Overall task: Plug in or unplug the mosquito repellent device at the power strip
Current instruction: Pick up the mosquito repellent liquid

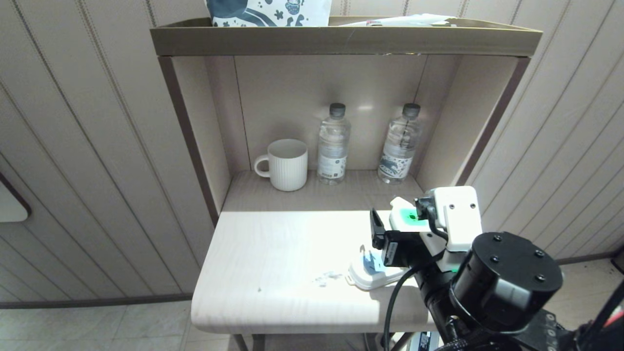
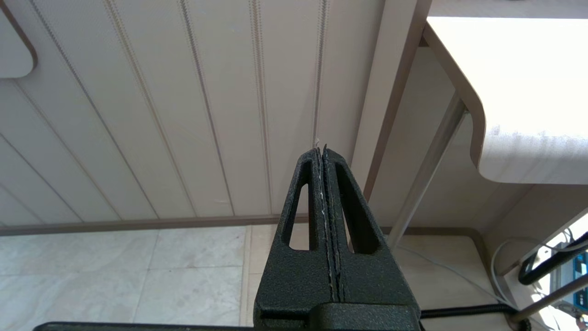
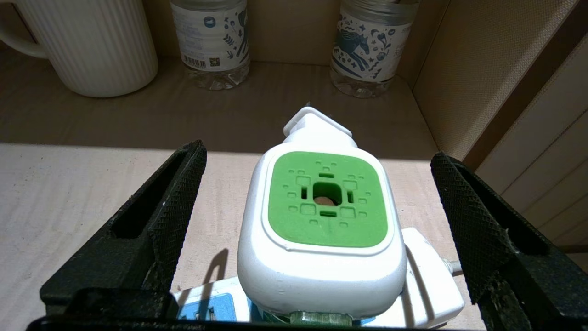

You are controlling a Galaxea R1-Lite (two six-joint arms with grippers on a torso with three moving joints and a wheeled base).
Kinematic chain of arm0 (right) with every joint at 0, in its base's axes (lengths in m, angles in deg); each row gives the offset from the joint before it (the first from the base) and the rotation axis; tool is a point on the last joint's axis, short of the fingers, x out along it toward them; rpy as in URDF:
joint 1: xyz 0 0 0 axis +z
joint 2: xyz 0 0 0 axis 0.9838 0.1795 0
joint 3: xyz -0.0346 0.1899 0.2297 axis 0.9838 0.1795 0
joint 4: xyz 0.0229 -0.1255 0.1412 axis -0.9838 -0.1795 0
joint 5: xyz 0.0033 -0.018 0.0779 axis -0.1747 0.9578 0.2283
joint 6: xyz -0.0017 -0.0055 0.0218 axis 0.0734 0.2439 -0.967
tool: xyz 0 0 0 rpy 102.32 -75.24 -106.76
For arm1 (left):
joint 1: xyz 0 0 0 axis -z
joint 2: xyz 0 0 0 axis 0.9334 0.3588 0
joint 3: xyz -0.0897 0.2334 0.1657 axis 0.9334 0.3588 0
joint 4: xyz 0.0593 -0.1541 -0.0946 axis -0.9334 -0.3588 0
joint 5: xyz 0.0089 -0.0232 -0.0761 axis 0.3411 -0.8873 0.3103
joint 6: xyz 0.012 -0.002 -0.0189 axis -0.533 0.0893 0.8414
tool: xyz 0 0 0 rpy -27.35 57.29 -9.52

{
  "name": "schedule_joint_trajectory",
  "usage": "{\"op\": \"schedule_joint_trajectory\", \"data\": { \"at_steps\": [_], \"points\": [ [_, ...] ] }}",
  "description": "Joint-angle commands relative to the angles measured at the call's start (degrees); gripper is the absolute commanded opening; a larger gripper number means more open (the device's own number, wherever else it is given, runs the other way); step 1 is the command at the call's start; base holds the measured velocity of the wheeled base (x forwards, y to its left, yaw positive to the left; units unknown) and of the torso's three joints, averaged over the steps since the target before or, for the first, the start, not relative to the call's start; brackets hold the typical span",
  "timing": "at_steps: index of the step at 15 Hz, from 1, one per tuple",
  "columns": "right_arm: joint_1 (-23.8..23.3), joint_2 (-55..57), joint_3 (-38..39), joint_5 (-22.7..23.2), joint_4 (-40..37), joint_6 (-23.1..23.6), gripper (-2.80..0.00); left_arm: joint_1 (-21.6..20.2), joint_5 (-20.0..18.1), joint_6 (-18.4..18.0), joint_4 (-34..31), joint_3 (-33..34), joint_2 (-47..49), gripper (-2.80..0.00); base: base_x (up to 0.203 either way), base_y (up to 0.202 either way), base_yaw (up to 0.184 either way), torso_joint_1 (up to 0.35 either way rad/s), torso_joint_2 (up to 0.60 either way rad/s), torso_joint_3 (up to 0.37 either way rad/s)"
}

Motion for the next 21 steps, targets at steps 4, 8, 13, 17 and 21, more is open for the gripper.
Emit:
{"op": "schedule_joint_trajectory", "data": {
  "at_steps": [4, 8, 13, 17, 21],
  "points": [
    [0.1, 0.8, -0.6, -0.2, 0.4, 0.7, 0.0, 0.0, 0.0, 0.0, 0.0, 0.0, 0.0, -2.8, 0.0, 0.0, 0.0, 0.0, 0.0, 0.0],
    [0.0, 1.1, -0.4, -0.2, 0.4, 0.8, -2.8, 0.0, 0.0, 0.0, 0.0, 0.0, 0.1, -2.8, 0.0, 0.0, 0.0, 0.0, 0.0, 0.0],
    [0.0, 1.5, 0.2, -0.2, 0.5, 1.6, -2.8, 0.0, 0.0, -0.1, 0.0, 0.0, 0.0, -2.8, 0.0, 0.0, 0.0, 0.0, 0.0, 0.0],
    [-0.1, 1.4, 0.3, -0.2, 0.5, 1.6, -2.8, 0.0, 0.0, -0.1, 0.0, 0.0, 0.0, -2.8, 0.0, 0.0, 0.0, 0.0, 0.0, 0.0],
    [-0.9, -4.1, -0.8, 0.9, 0.2, 6.2, -2.8, 0.0, 0.0, -0.1, 0.0, 0.0, 0.0, -2.8, 0.0, 0.0, 0.0, 0.0, 0.0, 0.0]
  ]
}}
